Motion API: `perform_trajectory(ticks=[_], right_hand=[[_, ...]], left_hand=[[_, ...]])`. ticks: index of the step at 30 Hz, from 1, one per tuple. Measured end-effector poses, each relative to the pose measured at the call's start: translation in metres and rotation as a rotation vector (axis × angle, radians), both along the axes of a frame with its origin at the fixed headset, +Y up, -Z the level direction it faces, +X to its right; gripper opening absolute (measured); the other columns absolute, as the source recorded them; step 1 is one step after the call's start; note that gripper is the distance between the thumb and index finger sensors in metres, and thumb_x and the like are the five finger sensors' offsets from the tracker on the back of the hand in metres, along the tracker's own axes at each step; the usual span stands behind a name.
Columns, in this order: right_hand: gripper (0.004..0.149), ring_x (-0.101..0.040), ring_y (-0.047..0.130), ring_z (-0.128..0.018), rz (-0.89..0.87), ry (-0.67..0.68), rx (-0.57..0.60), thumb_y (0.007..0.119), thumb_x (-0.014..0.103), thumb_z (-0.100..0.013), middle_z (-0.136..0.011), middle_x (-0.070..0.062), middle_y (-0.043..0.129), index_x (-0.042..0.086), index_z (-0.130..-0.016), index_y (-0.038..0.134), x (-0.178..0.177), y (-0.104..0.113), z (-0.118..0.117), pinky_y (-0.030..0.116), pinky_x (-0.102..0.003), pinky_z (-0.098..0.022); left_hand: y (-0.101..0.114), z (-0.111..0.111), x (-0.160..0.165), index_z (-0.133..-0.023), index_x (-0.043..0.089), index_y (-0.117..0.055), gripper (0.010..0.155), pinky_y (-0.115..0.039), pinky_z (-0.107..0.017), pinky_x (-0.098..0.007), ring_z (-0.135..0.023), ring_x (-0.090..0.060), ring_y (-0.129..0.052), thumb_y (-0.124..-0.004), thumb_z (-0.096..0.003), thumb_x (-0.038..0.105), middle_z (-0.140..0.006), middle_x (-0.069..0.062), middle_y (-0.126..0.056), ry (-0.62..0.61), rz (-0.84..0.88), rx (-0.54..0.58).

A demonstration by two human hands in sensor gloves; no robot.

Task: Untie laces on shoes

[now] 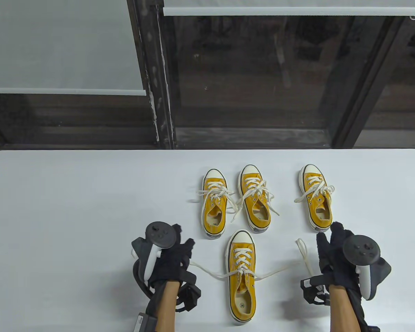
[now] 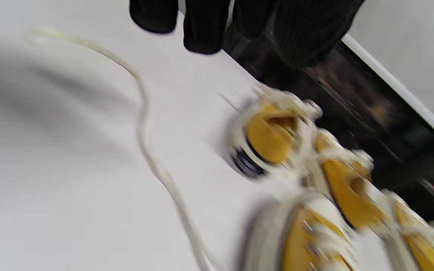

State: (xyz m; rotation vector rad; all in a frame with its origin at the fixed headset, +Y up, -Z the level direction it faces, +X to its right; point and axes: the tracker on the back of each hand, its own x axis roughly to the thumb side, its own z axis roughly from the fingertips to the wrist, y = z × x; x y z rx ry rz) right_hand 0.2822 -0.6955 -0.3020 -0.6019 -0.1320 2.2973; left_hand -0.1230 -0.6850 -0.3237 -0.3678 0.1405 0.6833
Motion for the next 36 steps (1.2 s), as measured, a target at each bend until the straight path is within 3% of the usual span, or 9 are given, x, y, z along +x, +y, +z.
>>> perform_trajectory(ticks=[3,8,13,18,21,24,30,36], right_hand=[[0.062,-0.054,0.027,-0.106,0.021,0.088,-0.002,0.065,0.042,-0.065,-0.117,-0.025,0.033,0.018,-0.118,0.044,-0.013,0.001,-0.002,0.031,-0.072,-0.071],[0.059,-0.054,0.028,-0.106,0.028,0.132,0.004,0.063,0.037,-0.066,-0.117,-0.025,0.034,0.018,-0.118,0.044,-0.021,0.003,-0.003,0.031,-0.072,-0.071],[0.059,-0.054,0.029,-0.106,0.026,0.167,-0.01,0.063,0.036,-0.066,-0.117,-0.026,0.034,0.016,-0.118,0.043,-0.027,0.001,-0.004,0.031,-0.072,-0.071],[0.061,-0.055,0.029,-0.106,0.025,0.18,-0.018,0.064,0.037,-0.066,-0.117,-0.027,0.033,0.015,-0.118,0.042,-0.029,0.0,-0.004,0.032,-0.072,-0.071],[0.061,-0.055,0.03,-0.106,0.022,0.181,-0.016,0.064,0.037,-0.066,-0.117,-0.027,0.033,0.015,-0.118,0.042,-0.028,0.0,-0.005,0.032,-0.072,-0.071],[0.061,-0.055,0.029,-0.106,0.015,0.178,-0.014,0.064,0.037,-0.065,-0.117,-0.027,0.033,0.015,-0.118,0.042,-0.028,0.0,-0.005,0.032,-0.072,-0.071],[0.061,-0.055,0.029,-0.106,0.003,0.165,-0.006,0.064,0.037,-0.065,-0.116,-0.027,0.033,0.014,-0.118,0.042,-0.024,0.001,-0.004,0.032,-0.072,-0.071],[0.06,-0.055,0.029,-0.106,0.0,0.157,-0.001,0.062,0.036,-0.066,-0.116,-0.027,0.033,0.015,-0.118,0.042,-0.022,0.001,-0.004,0.032,-0.072,-0.071]], left_hand=[[-0.012,-0.002,0.034,-0.115,0.021,-0.057,0.07,-0.045,-0.078,-0.068,-0.102,-0.033,-0.073,-0.081,-0.0558,0.051,-0.107,-0.009,-0.077,-0.19,0.103,-0.087],[-0.03,0.004,0.072,-0.118,0.006,-0.044,0.088,-0.048,-0.075,-0.07,-0.1,-0.04,-0.073,-0.078,-0.0553,0.058,-0.107,-0.016,-0.075,-0.49,-0.078,-0.343],[-0.048,0.013,0.099,-0.116,-0.004,-0.046,0.098,-0.046,-0.071,-0.076,-0.096,-0.046,-0.077,-0.082,-0.0517,0.06,-0.104,-0.022,-0.08,-0.569,-0.267,-0.422],[-0.065,0.016,0.114,-0.114,-0.004,-0.043,0.092,-0.048,-0.072,-0.073,-0.09,-0.037,-0.08,-0.073,-0.0565,0.062,-0.094,-0.014,-0.08,-0.556,-0.446,-0.452],[-0.064,0.015,0.113,-0.106,-0.001,-0.059,0.072,-0.061,-0.07,-0.064,-0.071,-0.022,-0.092,-0.072,-0.0604,0.053,-0.074,0.0,-0.09,-0.515,-0.455,-0.424],[-0.061,0.013,0.109,-0.097,-0.001,-0.072,0.054,-0.071,-0.064,-0.059,-0.053,-0.016,-0.099,-0.07,-0.0619,0.04,-0.058,0.003,-0.096,-0.463,-0.46,-0.391],[-0.04,0.01,0.1,-0.089,-0.003,-0.081,0.049,-0.074,-0.06,-0.056,-0.041,-0.015,-0.1,-0.07,-0.0599,0.035,-0.045,0.004,-0.098,-0.433,-0.371,-0.303],[0.0,0.015,0.092,-0.089,-0.003,-0.081,0.049,-0.073,-0.062,-0.056,-0.042,-0.017,-0.099,-0.07,-0.0595,0.035,-0.045,0.003,-0.098,-0.392,-0.337,-0.133]])
